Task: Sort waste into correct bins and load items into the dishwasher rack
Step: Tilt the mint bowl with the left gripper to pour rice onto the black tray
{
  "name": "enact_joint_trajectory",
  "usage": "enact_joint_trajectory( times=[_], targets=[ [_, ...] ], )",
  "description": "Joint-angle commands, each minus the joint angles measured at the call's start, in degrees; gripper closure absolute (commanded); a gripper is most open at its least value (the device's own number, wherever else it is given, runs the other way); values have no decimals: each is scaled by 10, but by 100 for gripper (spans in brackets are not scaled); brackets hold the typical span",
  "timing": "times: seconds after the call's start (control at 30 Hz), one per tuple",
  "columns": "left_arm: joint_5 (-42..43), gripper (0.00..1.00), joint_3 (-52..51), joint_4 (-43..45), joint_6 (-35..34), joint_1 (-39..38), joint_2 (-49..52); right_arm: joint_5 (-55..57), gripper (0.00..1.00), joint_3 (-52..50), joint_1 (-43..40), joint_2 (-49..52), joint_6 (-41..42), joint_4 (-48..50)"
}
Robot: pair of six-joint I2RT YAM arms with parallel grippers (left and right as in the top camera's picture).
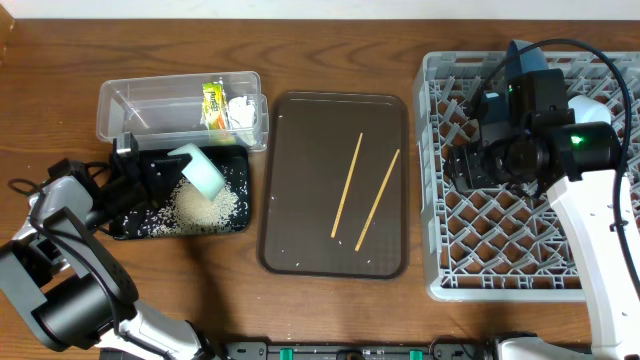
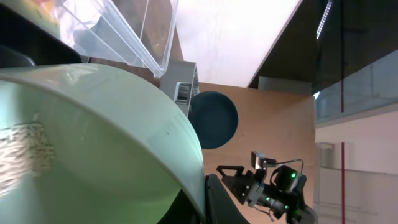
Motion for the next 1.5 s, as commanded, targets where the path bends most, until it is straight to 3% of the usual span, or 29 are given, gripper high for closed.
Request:
enact_joint_trajectory(
  times=[0.0, 0.37, 0.5, 0.6, 0.7, 0.8, 0.9, 1.07, 1.27, 1.47],
  targets=[
    [16, 94, -3, 0, -15, 3, 1, 0, 27, -3, -3, 4, 4, -1],
    [-9, 94, -3, 16, -8, 3, 1, 0, 27, -3, -3, 4, 4, 0],
    [-86, 94, -3, 16, -97, 3, 1, 0, 28, -3, -3, 4, 4, -1],
    [17, 94, -3, 15, -30, 3, 1, 0, 27, -3, -3, 4, 4, -2],
    [-15, 94, -2, 15, -21, 3, 1, 0, 27, -3, -3, 4, 4, -3],
    [-76, 94, -2, 18, -76, 3, 1, 0, 27, -3, -3, 4, 4, -3],
    [16, 94, 0, 4, -16, 3, -1, 0, 28, -3, -3, 4, 4, -4],
    [-56, 94, 0, 5, -48, 5, -2, 0, 27, -3, -3, 4, 4, -5],
    [-59, 94, 0, -26, -32, 0, -16, 0, 27, -3, -3, 4, 4, -5],
    [-129, 94, 1, -40, -21, -40, -95, 0, 27, -3, -3, 4, 4, -6]
  ],
)
